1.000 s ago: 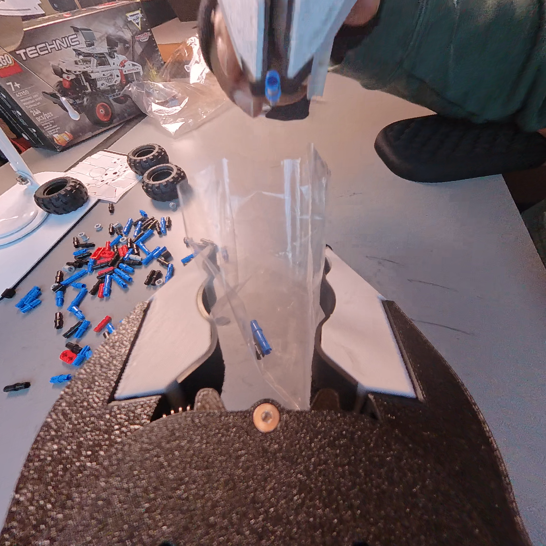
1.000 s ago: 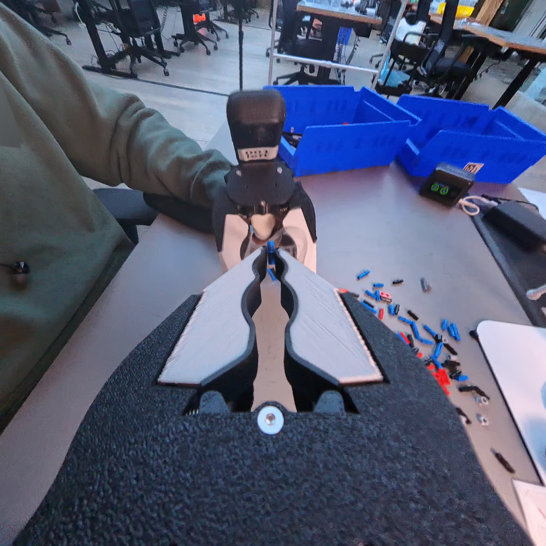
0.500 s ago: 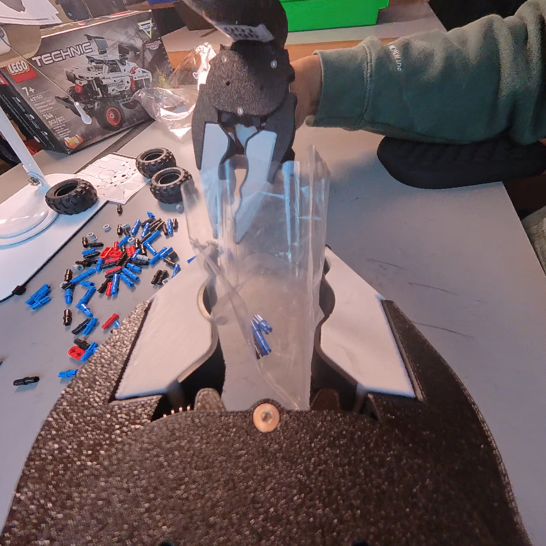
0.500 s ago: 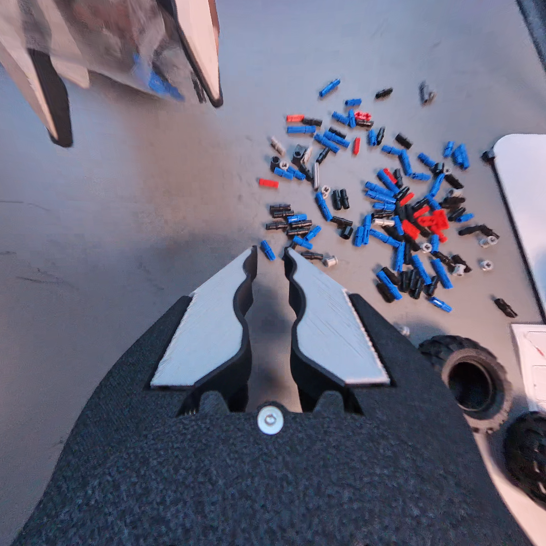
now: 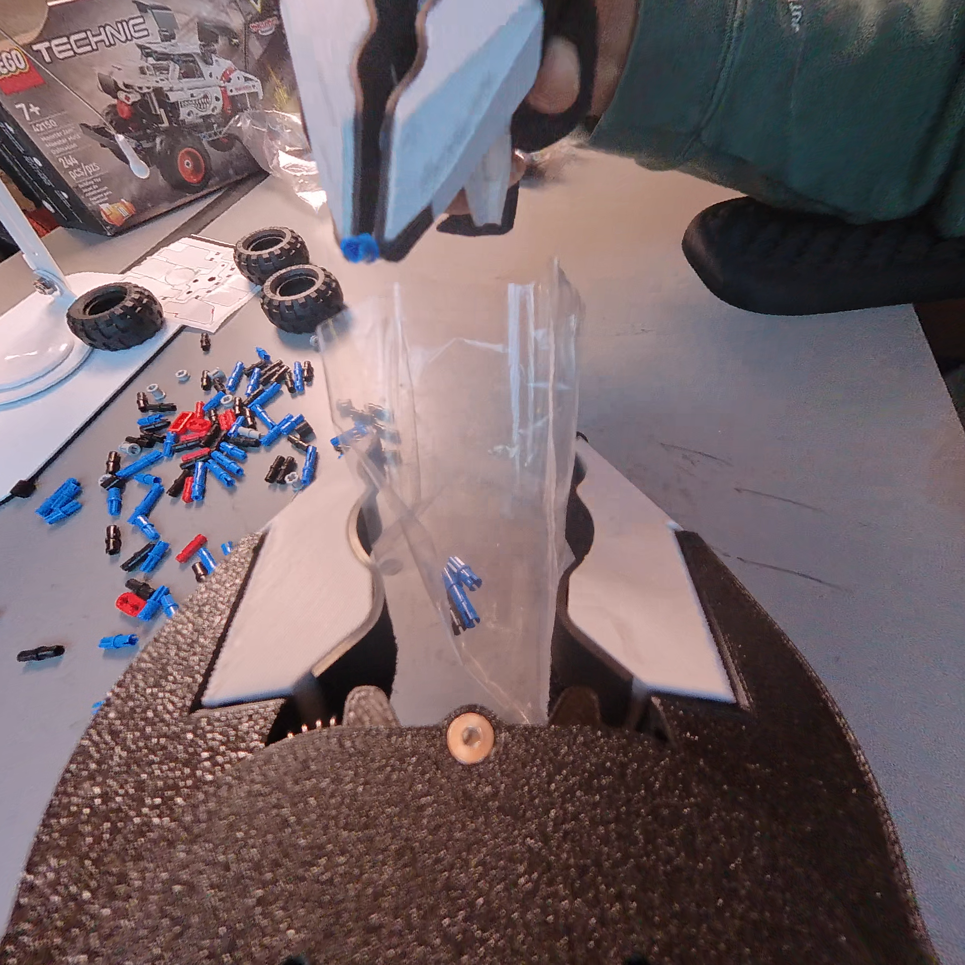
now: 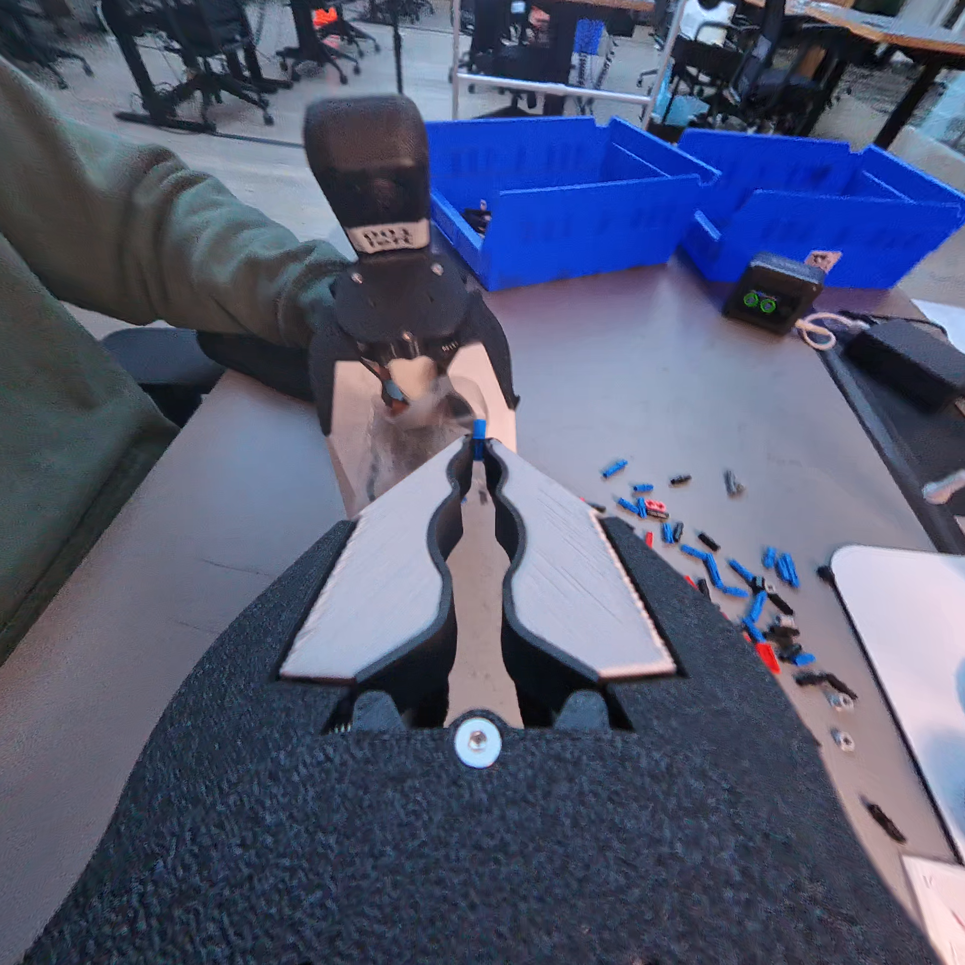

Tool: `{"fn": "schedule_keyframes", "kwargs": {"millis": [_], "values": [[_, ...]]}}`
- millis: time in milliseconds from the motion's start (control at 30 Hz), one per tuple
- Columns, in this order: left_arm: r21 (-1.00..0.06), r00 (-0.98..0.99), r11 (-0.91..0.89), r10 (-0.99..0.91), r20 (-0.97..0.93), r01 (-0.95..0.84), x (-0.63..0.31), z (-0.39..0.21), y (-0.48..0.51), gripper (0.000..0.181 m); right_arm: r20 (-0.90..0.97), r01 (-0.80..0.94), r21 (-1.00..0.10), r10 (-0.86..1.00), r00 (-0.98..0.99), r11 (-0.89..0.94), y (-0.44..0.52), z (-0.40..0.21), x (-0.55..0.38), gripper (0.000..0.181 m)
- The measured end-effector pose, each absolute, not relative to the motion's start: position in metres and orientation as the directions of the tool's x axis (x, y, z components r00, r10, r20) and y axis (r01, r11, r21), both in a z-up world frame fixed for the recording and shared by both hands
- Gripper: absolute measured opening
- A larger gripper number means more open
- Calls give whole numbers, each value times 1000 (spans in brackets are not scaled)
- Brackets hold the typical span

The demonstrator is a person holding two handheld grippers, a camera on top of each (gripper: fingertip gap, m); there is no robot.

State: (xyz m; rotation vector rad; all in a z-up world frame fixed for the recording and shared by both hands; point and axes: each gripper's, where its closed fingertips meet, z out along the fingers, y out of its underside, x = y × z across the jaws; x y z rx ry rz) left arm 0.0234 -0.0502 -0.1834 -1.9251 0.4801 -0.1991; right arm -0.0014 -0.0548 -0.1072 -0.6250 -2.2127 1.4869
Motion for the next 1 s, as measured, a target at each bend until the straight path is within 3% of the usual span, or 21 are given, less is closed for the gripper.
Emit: {"fn": "schedule_keyframes", "kwargs": {"millis": [100,233,400,500,800,1000], "values": [[-915,904,-326,-419,-87,-239,25,-183,-50,69,131,121,-902,530,-837,414,-71,-111,-2,20],[-917,908,-323,-410,-87,-234,23,-182,-51,69,25,172,-946,588,-808,276,-52,-105,-14,18],[-918,910,-324,-406,-83,-229,21,-181,-51,68,61,446,-759,734,-676,474,20,-199,-27,33],[-916,909,-326,-408,-88,-235,21,-182,-51,68,31,507,-698,729,-684,505,25,-231,-20,44],[-915,910,-328,-405,-87,-233,21,-182,-52,68,36,502,-674,703,-710,542,19,-240,-21,15],[-911,913,-339,-398,-85,-233,19,-184,-52,68,49,495,-677,704,-709,545,18,-239,-20,14]]}}
